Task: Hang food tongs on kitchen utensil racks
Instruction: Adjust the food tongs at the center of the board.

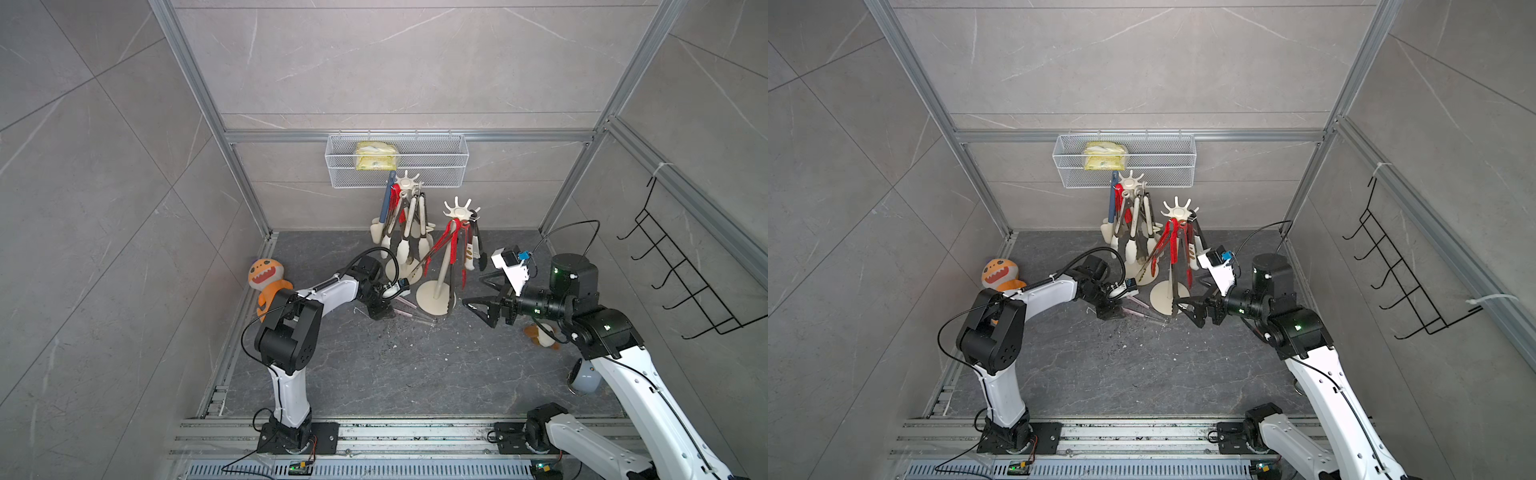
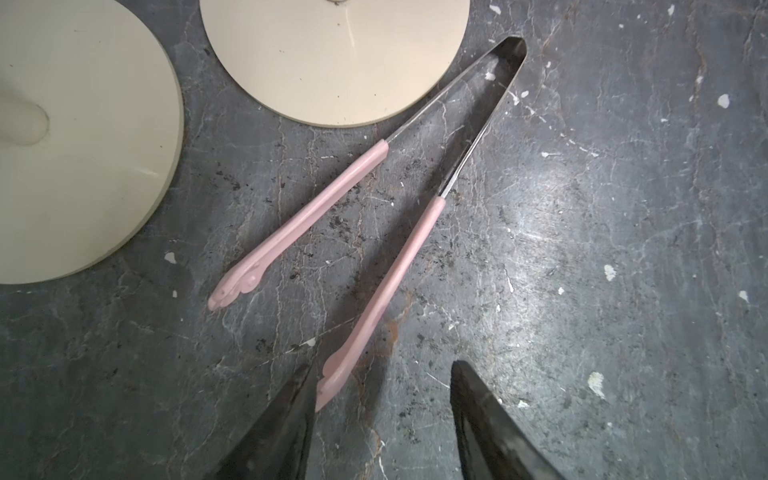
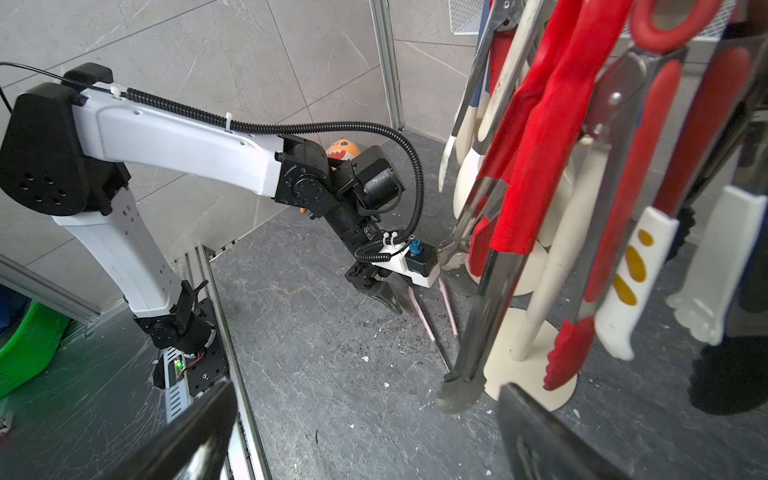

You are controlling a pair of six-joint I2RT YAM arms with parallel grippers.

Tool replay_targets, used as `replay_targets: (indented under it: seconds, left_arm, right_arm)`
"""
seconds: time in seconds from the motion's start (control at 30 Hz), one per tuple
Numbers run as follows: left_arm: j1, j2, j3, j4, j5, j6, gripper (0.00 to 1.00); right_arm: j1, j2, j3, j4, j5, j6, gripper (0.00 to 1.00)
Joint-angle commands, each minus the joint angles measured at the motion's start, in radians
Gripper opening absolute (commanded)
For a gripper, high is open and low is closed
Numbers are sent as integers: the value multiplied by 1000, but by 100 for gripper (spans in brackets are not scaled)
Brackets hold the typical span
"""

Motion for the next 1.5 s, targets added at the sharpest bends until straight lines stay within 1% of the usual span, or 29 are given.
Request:
replay_targets:
  seconds: [0.0,0.23,0.47,0.8,1.07,1.17,1.33,1.47]
  left_arm:
    - [5,19,32,-36,20,30,54]
    - [4,41,41,-22,-1,30,51]
    - [3,53,56,-56,-4,35,44]
    - [4,39,34,-125,-18,9,25]
    - [3,-49,-70,-157,-31,-26,16]
    - [4,-98,-134,-151,-39,-57,15]
    - [3,-197,-222,-156,-40,-134,14]
    - [3,-266,-288,-163,-45,-238,14]
  right_arm:
    - [2,9,33,-14,-13,-18,100]
    - [3,18,36,-14,-15,-16,100]
    - [4,22,43,-14,-13,-14,100]
    - [3,23,44,-12,-15,-13,100]
    - [4,20,37,-3,-18,-10,100]
    - [4,21,34,-2,-21,-9,100]
    - [4,29,34,9,-33,-1,100]
    - [3,40,40,20,-41,4,100]
